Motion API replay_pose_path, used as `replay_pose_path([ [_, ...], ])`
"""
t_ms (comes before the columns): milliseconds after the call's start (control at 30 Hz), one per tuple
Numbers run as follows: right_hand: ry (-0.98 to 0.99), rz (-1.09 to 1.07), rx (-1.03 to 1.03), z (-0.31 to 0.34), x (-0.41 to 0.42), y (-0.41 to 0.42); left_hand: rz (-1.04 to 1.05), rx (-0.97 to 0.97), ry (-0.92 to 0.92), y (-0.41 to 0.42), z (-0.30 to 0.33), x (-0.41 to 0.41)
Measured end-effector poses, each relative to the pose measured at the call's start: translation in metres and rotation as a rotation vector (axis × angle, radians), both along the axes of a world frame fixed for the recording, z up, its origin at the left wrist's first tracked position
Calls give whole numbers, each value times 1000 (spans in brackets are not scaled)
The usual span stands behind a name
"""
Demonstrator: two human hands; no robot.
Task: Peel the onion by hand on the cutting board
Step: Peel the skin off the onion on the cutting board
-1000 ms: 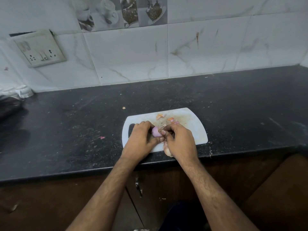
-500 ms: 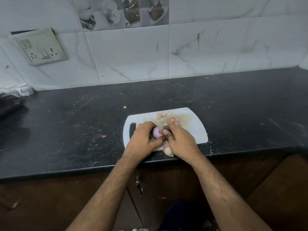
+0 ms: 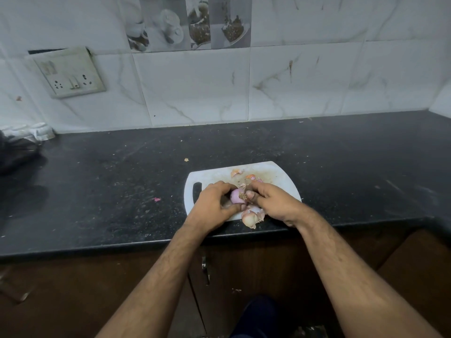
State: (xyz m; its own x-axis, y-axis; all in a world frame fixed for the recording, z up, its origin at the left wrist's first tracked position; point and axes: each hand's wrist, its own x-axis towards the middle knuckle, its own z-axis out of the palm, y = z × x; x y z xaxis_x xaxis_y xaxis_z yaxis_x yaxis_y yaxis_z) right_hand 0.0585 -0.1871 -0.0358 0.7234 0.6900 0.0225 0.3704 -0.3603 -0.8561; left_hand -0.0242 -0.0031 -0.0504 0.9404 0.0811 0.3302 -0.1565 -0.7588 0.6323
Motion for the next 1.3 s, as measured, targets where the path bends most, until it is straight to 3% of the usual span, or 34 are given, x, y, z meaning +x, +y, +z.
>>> replay_pose_path([
  [267, 190, 124, 56, 6, 6, -11, -11, 47, 24, -3, 3, -1],
  [333, 306, 75, 235, 6, 4, -15, -4, 50, 22, -3, 3, -2],
  [433, 505, -165, 593, 3, 0, -19, 2, 64, 22, -1, 2, -3],
  [500, 377, -266, 586, 1, -4, -17, 16, 21, 27, 0, 2, -4],
  [667, -88, -341, 205, -11, -14, -2, 117, -284, 29, 0, 4, -2],
  [767, -183, -401, 124, -11, -18, 1, 165, -346, 82, 1, 11, 4],
  [967, -194, -433, 148, -12, -16, 1, 192, -124, 73, 19, 30, 24],
  [1133, -277, -403, 178, -1, -4, 12, 124, 48, 69, 25, 5, 29],
  [1300, -426, -204, -77, 2, 8, 37, 139, 218, 66, 20, 2, 29],
])
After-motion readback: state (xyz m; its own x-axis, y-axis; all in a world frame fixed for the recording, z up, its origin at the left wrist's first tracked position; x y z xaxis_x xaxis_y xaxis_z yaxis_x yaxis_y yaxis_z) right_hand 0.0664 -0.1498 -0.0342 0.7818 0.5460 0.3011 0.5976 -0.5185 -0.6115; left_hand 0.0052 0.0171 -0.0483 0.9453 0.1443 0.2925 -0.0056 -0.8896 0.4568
